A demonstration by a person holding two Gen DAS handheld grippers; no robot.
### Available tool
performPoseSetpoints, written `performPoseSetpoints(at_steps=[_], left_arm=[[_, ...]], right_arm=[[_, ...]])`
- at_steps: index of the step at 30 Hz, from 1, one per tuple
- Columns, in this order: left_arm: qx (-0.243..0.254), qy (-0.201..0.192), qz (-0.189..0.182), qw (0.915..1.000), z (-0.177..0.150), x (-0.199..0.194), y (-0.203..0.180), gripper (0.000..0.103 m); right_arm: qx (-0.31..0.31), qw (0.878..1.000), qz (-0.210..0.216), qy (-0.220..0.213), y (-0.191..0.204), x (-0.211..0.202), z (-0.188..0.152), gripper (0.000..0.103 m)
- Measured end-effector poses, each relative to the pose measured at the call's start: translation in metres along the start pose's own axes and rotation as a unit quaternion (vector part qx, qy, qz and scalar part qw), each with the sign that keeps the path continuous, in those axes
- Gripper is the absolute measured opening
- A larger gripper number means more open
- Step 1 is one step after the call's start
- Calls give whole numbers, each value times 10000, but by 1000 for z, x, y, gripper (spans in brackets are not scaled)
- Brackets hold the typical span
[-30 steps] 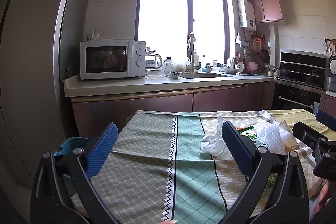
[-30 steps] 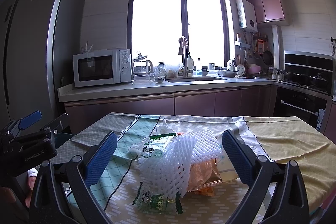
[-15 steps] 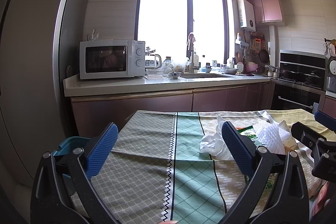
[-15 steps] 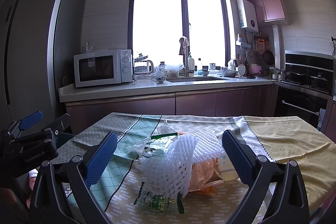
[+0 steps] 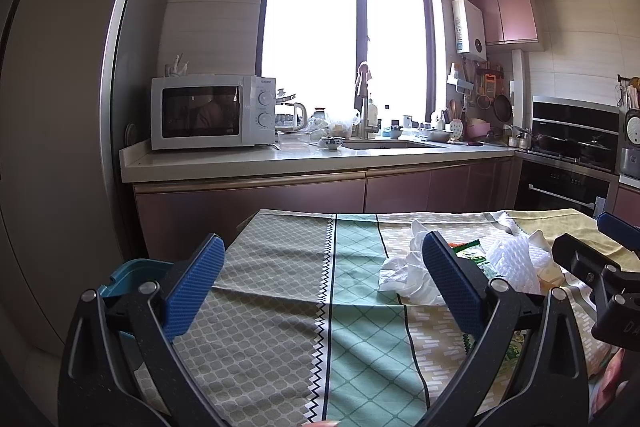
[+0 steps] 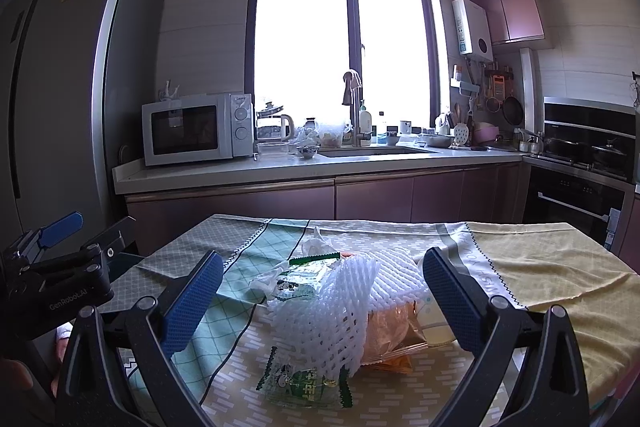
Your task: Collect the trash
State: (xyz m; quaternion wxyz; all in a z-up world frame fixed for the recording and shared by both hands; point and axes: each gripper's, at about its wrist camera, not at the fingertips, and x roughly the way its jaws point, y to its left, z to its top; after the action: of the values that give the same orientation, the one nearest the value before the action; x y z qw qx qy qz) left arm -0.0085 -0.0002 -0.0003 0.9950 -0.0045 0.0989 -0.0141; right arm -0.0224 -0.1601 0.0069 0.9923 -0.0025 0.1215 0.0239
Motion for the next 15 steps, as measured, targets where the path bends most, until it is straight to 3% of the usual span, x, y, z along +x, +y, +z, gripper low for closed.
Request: performPoseSetpoints(at_steps=[15], left_arm=[[-17, 14, -63, 10000, -1, -1, -4, 98]], right_arm=[[-4, 10000, 40, -4, 0, -1, -1, 97]])
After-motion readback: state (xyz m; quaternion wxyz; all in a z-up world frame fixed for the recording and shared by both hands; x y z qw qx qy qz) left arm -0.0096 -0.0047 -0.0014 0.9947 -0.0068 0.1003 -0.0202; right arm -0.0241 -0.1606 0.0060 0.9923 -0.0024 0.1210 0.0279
